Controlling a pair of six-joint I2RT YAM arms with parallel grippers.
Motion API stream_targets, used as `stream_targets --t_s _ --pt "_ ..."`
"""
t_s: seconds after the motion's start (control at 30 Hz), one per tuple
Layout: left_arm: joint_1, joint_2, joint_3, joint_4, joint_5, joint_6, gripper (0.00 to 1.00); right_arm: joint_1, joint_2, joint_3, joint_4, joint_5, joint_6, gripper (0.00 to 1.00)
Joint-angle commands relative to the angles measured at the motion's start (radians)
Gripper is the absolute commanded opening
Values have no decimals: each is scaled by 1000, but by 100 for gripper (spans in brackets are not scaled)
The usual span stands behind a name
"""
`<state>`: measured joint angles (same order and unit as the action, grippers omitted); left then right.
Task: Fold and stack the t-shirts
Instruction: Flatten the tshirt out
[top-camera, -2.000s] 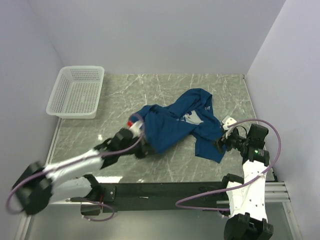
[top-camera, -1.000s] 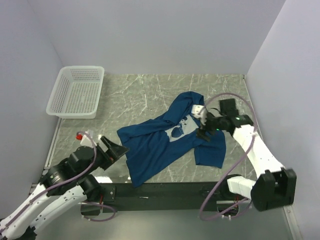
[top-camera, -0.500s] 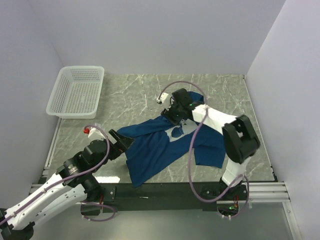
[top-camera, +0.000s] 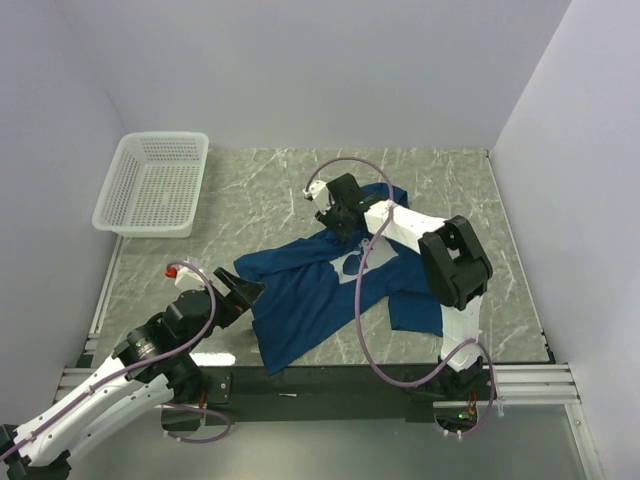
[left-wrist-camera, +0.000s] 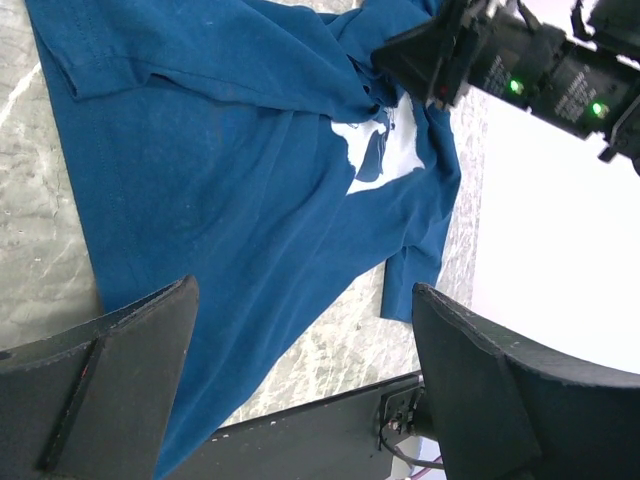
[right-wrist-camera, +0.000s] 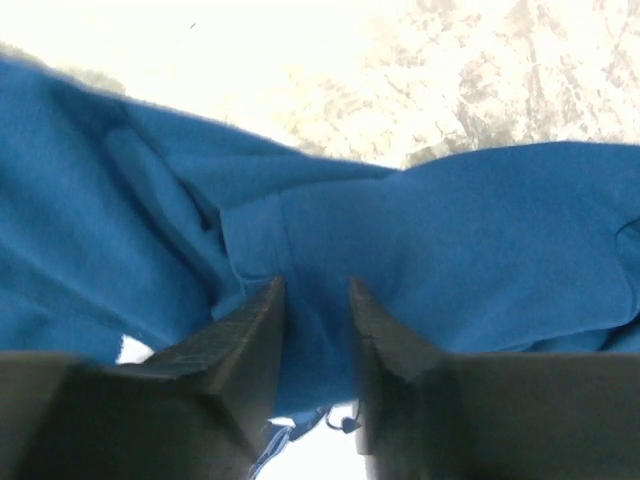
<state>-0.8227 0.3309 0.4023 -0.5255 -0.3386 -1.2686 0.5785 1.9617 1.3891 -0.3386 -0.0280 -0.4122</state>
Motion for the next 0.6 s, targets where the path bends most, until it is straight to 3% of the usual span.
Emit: stream_targets --t_s 0.0,0.13,0.57 --pt "-1 10 1 36 1 -9 93 1 43 97 -48 22 32 31" --pt "-1 23 6 35 3 -3 93 -22 45 174 -53 -1 47 1" --pt "-1 31 -11 48 0 -20 93 -193 43 404 61 -58 314 0"
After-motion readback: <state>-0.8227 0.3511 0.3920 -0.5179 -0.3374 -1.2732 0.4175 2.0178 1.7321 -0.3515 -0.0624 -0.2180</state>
